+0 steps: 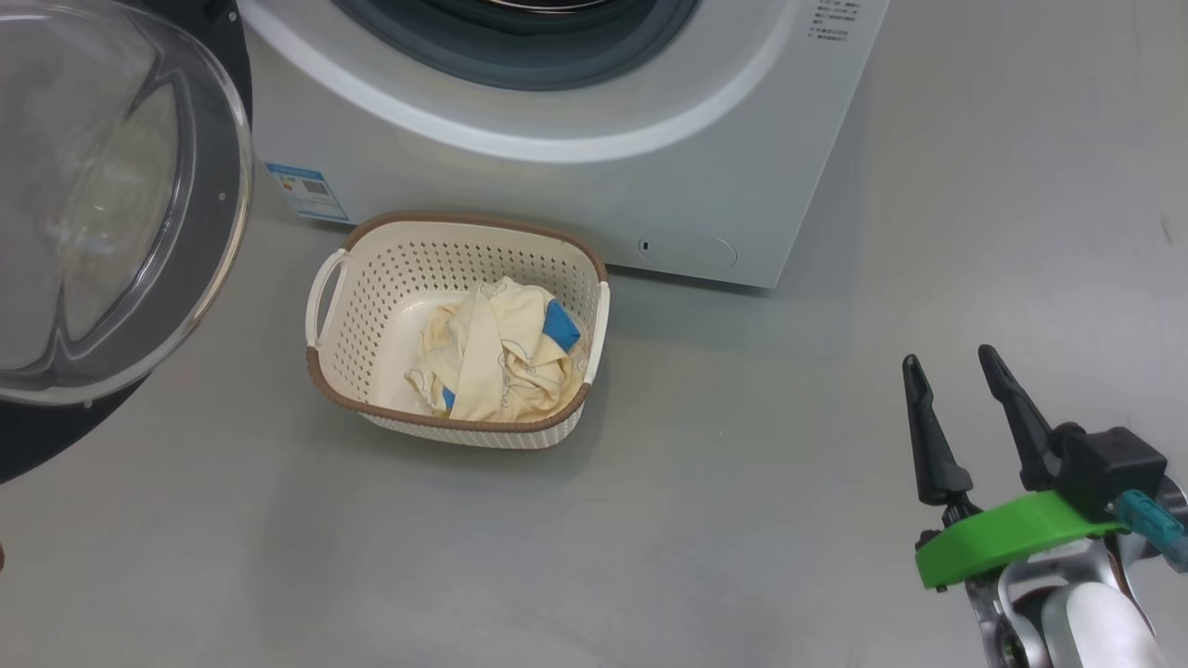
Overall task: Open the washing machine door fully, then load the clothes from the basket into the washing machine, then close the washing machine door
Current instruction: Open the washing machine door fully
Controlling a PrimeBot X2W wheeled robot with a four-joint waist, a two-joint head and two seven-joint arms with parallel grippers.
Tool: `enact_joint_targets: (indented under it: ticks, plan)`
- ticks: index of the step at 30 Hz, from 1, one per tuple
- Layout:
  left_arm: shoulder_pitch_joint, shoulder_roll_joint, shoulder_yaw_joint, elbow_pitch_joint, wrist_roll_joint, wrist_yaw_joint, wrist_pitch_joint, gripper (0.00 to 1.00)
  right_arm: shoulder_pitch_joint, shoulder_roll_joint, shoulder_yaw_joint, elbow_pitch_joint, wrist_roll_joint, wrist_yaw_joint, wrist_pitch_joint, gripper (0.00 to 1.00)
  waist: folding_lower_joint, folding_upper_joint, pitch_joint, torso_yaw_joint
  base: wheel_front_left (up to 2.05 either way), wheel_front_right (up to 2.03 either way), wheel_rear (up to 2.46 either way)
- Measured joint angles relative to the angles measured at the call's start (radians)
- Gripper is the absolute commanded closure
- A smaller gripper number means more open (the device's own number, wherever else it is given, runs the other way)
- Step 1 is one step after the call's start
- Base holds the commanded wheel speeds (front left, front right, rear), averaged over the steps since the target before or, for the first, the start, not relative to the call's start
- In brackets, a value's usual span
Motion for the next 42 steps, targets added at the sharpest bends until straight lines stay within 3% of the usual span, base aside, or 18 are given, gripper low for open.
enact_joint_targets:
  ticks: [12, 14, 15, 16, 18, 21, 32, 42]
  plan:
    - [0.067, -0.084, 0.099, -0.133, 0.041, -0.013, 0.0, 1.0, 0.0, 0.0, -0.007, 0.008, 0.005, 0.0, -0.003, 0.0, 0.0, 0.0, -0.02, 0.003, 0.0, 0.0, 0.0]
    - [0.086, -0.106, 0.103, -0.152, 0.043, -0.018, 0.0, 0.8, 0.0, 0.0, -0.014, 0.008, 0.001, 0.0, -0.003, 0.0, 0.0, 0.0, -0.024, 0.007, 0.0, 0.0, 0.0]
    - [0.095, -0.117, 0.105, -0.162, 0.048, -0.021, 0.0, 0.8, 0.0, 0.0, -0.016, 0.008, -0.003, 0.0, -0.003, 0.0, 0.0, 0.0, -0.026, 0.009, 0.0, 0.0, 0.0]
    - [0.103, -0.127, 0.107, -0.175, 0.053, -0.025, 0.0, 0.62, 0.0, 0.0, -0.018, 0.008, -0.004, 0.0, -0.003, 0.0, 0.0, 0.0, -0.028, 0.01, 0.0, 0.0, 0.0]
    - [0.118, -0.146, 0.116, -0.206, 0.059, -0.026, 0.0, 0.44, 0.0, 0.0, -0.02, 0.008, -0.004, 0.0, -0.003, 0.0, 0.0, 0.0, -0.034, 0.013, 0.0, 0.0, 0.0]
    - [0.14, -0.169, 0.123, -0.251, 0.067, -0.035, 0.0, 0.0, 0.0, 0.0, -0.023, 0.007, -0.004, 0.0, -0.003, 0.0, 0.0, 0.0, -0.042, 0.014, 0.0, 0.0, 0.0]
    - [0.221, -0.261, 0.08, -0.437, 0.116, -0.069, 0.0, 0.0, 0.002, 0.0, -0.044, -0.004, -0.005, 0.0, 0.004, 0.0, 0.0, 0.0, -0.064, 0.017, 0.0, 0.0, 0.0]
    - [0.312, -0.311, -0.04, -0.548, 0.15, -0.108, 0.01, 0.0, 0.006, 0.0, -0.047, -0.013, -0.005, 0.0, 0.007, 0.0, 0.0, 0.0, -0.079, -0.01, 0.0, 0.0, 0.0]
